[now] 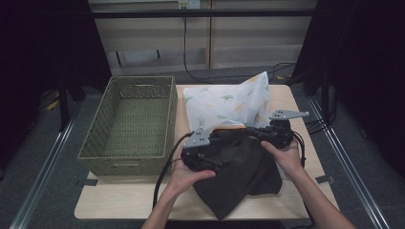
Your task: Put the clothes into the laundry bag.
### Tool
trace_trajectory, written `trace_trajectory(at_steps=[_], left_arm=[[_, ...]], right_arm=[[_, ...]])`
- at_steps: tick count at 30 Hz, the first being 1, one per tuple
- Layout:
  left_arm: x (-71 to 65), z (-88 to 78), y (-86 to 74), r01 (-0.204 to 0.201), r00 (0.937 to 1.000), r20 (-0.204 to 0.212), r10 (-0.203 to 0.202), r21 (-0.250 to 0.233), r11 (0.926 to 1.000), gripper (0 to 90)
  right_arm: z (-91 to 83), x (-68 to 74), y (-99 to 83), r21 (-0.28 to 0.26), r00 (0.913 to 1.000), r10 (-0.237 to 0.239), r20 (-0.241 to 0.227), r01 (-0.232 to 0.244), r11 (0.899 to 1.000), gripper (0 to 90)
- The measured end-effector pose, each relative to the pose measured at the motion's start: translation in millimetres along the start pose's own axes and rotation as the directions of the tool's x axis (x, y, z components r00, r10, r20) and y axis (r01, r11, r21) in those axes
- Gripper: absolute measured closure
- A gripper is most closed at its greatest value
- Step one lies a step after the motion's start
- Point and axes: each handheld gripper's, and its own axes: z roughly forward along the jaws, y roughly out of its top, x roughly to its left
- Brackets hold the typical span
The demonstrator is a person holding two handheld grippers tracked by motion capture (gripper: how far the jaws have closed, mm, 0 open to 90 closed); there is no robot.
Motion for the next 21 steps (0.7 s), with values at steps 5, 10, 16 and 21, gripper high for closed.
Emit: trace_trajectory(at_steps=[5,10,16,21], left_arm=[[-20.9,20.2,-2.9,-0.028,0.9976,0.063,0.027,0.01,0.9996,9.0],[-23.0,60.1,-19.0,-0.1,0.995,0.012,0.099,0.166,0.9811,5.7],[-3.0,72.9,-43.7,-0.084,0.9956,-0.018,0.092,0.27,0.9593,20.5],[4.0,70.4,-46.2,-0.052,0.9977,-0.027,0.062,0.277,0.9595,45.0]], right_arm=[[0.3,-0.7,-0.9,0.004,1.0,-0.007,0.001,0.007,1.0,90.0],[-0.3,-2.0,-2.2,0.013,1.0,-0.004,0.004,0.004,1.0,90.0],[-5.5,-4.7,-2.4,0.01,1.0,0.0,0.006,0.0,1.0,90.0],[-8.3,-5.4,-2.5,0.018,1.0,-0.004,0.003,0.004,1.0,89.9]])
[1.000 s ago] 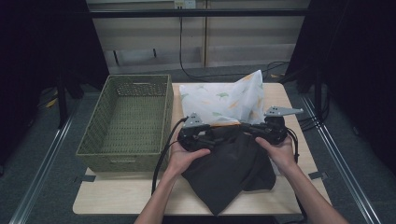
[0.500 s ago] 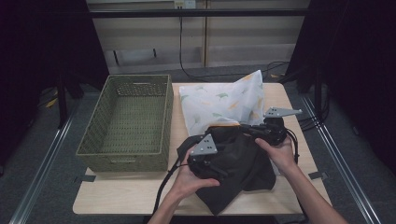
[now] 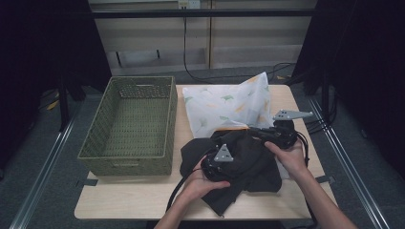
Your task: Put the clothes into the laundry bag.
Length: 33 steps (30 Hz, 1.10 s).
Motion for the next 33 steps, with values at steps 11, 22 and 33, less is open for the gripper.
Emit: trace_trajectory(at_steps=[11,22,33], left_arm=[[12.7,-15.1,-10.4,0.033,0.9989,0.034,-0.033,-0.002,0.9995,52.8],[19.6,-28.8,-17.2,0.046,0.9964,0.072,-0.044,-0.026,0.9986,41.6],[12.8,-18.8,-8.0,0.035,0.9983,0.046,-0.035,0.004,0.9994,4.5]], right_arm=[[10.9,-22.4,-20.0,0.082,0.9989,0.004,0.046,-0.008,0.997,74.2],[35.2,-19.0,-27.2,0.167,0.9957,-0.063,0.067,0.051,0.985,78.4],[20.6,-10.6,-14.8,0.098,0.9989,-0.047,0.007,0.046,0.994,90.0]])
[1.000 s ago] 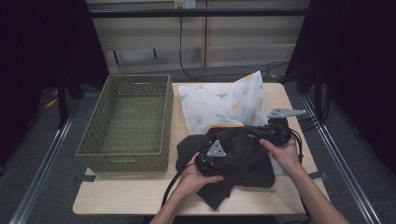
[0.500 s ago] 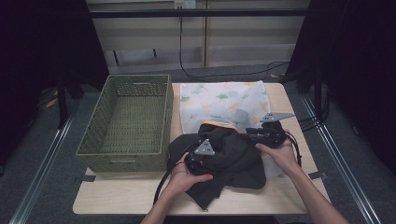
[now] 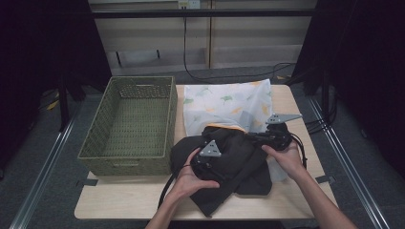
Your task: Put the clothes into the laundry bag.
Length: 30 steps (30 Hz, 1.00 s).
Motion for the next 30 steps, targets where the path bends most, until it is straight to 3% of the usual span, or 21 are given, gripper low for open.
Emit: trace_trajectory(at_steps=[2,4,5,6,7,8,10,13,17,19,21,22,23,25,26,27,30], left_arm=[[-2.6,8.1,-2.3,-0.025,0.9989,-0.038,0.027,0.05,0.9984,5.8],[-4.9,8.2,-1.8,-0.038,0.996,-0.078,0.044,0.077,0.9963,19.0],[-3.7,6.3,-1.8,-0.033,0.9957,-0.084,0.039,0.077,0.9965,36.8],[-1.6,5.4,-2.3,-0.017,0.9955,-0.092,0.023,0.06,0.9981,36.8],[0.3,2.3,-0.9,-0.009,0.9943,-0.105,0.017,0.08,0.9968,44.3],[1.9,2.2,-1.4,0.005,0.9936,-0.113,0.002,0.055,0.9985,49.6],[5.0,-1.3,0.3,0.045,0.9927,-0.114,-0.039,0.05,0.9977,56.2],[13.9,-7.8,2.9,0.111,0.9875,-0.11,-0.113,-0.026,0.9935,58.8],[18.3,-13.6,8.9,0.129,0.9842,-0.112,-0.137,-0.072,0.989,59.0],[21.5,-19.0,12.2,0.156,0.9819,-0.088,-0.167,-0.128,0.9795,59.1],[21.7,-21.7,16.3,0.156,0.9811,-0.092,-0.17,-0.145,0.9772,59.1],[20.6,-21.6,19.0,0.149,0.9804,-0.108,-0.165,-0.143,0.9784,59.1],[19.2,-17.2,23.5,0.131,0.9802,-0.133,-0.147,-0.119,0.9841,59.1],[19.5,-12.4,24.5,0.129,0.9801,-0.137,-0.143,-0.108,0.9857,59.1],[18.8,-0.6,25.4,0.111,0.9739,-0.189,-0.125,-0.082,0.9904,59.0],[19.0,4.4,26.6,0.105,0.9733,-0.199,-0.114,-0.054,0.993,59.0],[22.5,5.1,28.4,0.125,0.9751,-0.173,-0.139,-0.086,0.9884,59.1]], right_arm=[[-2.5,2.8,2.5,-0.011,1.0,-0.002,-0.005,0.002,1.0,90.0],[-5.1,5.8,5.1,-0.021,0.9999,-0.007,-0.011,0.007,1.0,90.0],[-8.1,8.5,7.6,-0.034,0.9997,-0.011,-0.019,0.011,0.999,90.0],[-8.1,8.5,7.6,-0.034,0.9997,-0.011,-0.019,0.011,0.999,90.0],[-9.8,10.0,8.9,-0.041,0.9997,-0.009,-0.023,0.008,0.999,90.0],[-11.2,11.5,10.2,-0.046,0.9995,-0.012,-0.029,0.011,0.999,90.0],[-13.6,15.2,12.4,-0.053,0.9992,-0.021,-0.034,0.019,0.998,90.0],[-14.8,22.5,16.8,-0.064,0.9978,-0.033,-0.058,0.029,0.998,90.0],[-13.2,29.2,19.5,-0.064,0.9964,-0.047,-0.071,0.042,0.997,90.0],[-12.8,34.7,21.5,-0.064,0.9952,-0.057,-0.08,0.052,0.997,90.0],[-13.5,40.0,23.7,-0.072,0.9938,-0.067,-0.089,0.061,0.996,90.0],[-14.2,42.5,25.2,-0.077,0.993,-0.073,-0.093,0.066,0.995,90.0],[-16.0,47.1,28.3,-0.089,0.9917,-0.077,-0.103,0.068,0.994,90.0],[-18.4,51.2,31.0,-0.102,0.9902,-0.075,-0.118,0.063,0.993,90.0],[-20.2,52.5,32.3,-0.109,0.9892,-0.077,-0.125,0.064,0.992,90.0],[-22.8,54.0,33.7,-0.119,0.9888,-0.074,-0.13,0.058,0.991,90.0],[-30.1,55.3,36.8,-0.151,0.9882,-0.075,-0.134,0.054,0.987,90.0]])
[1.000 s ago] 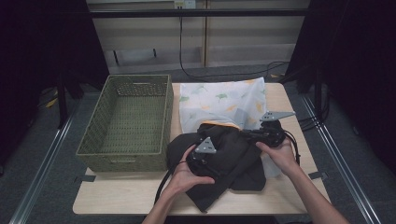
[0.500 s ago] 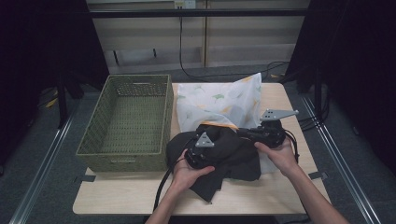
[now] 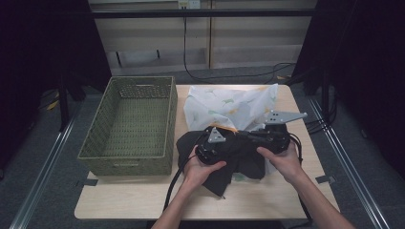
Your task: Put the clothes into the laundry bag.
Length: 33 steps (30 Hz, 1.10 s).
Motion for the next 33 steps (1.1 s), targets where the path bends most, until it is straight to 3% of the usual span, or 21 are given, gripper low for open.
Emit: trace_trajectory(at_steps=[1,3,7,9,11,12,13,16,17,19,21,22,24,26,30,32,33], left_arm=[[3.6,-8.2,4.9,0.027,0.9996,0.012,-0.026,-0.045,0.9986,59.2],[4.2,-13.9,8.8,0.022,0.9997,0.009,-0.022,-0.055,0.9983,59.3],[5.9,-37.8,21.3,0.039,0.9991,0.02,-0.037,-0.155,0.9871,59.7],[8.5,-48.8,25.1,0.048,0.9986,0.03,-0.044,-0.178,0.9829,59.7],[8.5,-55.2,26.7,0.047,0.9987,-0.013,-0.05,-0.194,0.9798,59.7],[8.5,-55.2,26.7,0.047,0.9987,-0.013,-0.05,-0.194,0.9798,59.7],[14.4,-49.2,25.1,0.071,0.9965,-0.029,-0.078,-0.197,0.9778,59.6],[21.5,-38.2,21.1,0.1,0.9921,-0.054,-0.113,-0.204,0.9739,59.5],[23.9,-31.5,19.0,0.118,0.9893,-0.06,-0.133,-0.213,0.9699,59.2],[28.7,-14.2,14.7,0.13,0.9845,-0.092,-0.149,-0.19,0.9731,59.0],[29.7,-4.3,12.1,0.12,0.984,-0.112,-0.139,-0.161,0.9796,58.5],[31.4,2.2,9.3,0.126,0.985,-0.1,-0.141,-0.144,0.9816,58.3],[34.1,6.0,4.3,0.132,0.9861,-0.082,-0.144,-0.137,0.9817,57.6],[36.8,6.1,0.7,0.137,0.9872,-0.064,-0.146,-0.133,0.9817,57.2],[36.8,4.5,-1.0,0.124,0.989,-0.066,-0.132,-0.116,0.9855,56.2],[37.7,3.7,-2.2,0.13,0.9894,-0.049,-0.137,-0.115,0.9847,55.7],[37.7,3.7,-2.2,0.13,0.9894,-0.049,-0.137,-0.115,0.9847,55.5]], right_arm=[[-5.8,0.3,2.9,-0.012,1.0,-0.004,0.002,0.004,1.0,90.0],[-7.8,-0.8,3.1,-0.017,1.0,-0.001,-0.001,0.001,1.0,90.0],[-9.9,-5.9,0.8,-0.013,0.9998,0.006,0.019,-0.006,1.0,90.0],[-9.1,-6.1,-0.3,-0.002,0.999,-0.013,0.044,0.013,1.0,90.0],[-7.4,-5.6,-0.5,-0.006,0.9988,-0.018,0.046,0.018,1.0,90.0],[-7.4,-5.6,-0.5,-0.006,0.9988,-0.018,0.046,0.018,1.0,90.0],[-4.3,-2.3,-0.3,0.0,0.9992,-0.008,0.038,0.008,1.0,90.0],[0.3,1.8,-0.6,0.02,0.9997,-0.008,0.025,0.008,1.0,90.0],[4.3,5.1,-1.3,0.022,0.9998,0.016,-0.011,-0.015,1.0,90.0],[6.4,6.4,-1.4,0.027,0.9993,0.022,-0.029,-0.021,0.999,90.0],[9.9,7.5,-2.6,0.035,0.9972,0.055,-0.05,-0.053,0.998,90.0],[10.6,6.7,-3.3,0.04,0.9974,0.055,-0.047,-0.053,0.998,90.0],[11.3,1.3,-7.8,0.049,0.998,0.057,-0.027,-0.056,0.997,90.0],[11.7,-8.0,-14.8,0.077,0.9991,0.023,0.035,-0.026,0.997,89.4],[9.8,-31.7,-30.8,0.108,0.9922,0.038,0.118,-0.051,0.993,75.3],[7.0,-42.9,-37.6,0.125,0.9851,0.038,0.168,-0.059,0.99,61.2],[7.0,-42.9,-37.6,0.125,0.9851,0.038,0.168,-0.059,0.99,61.2]])
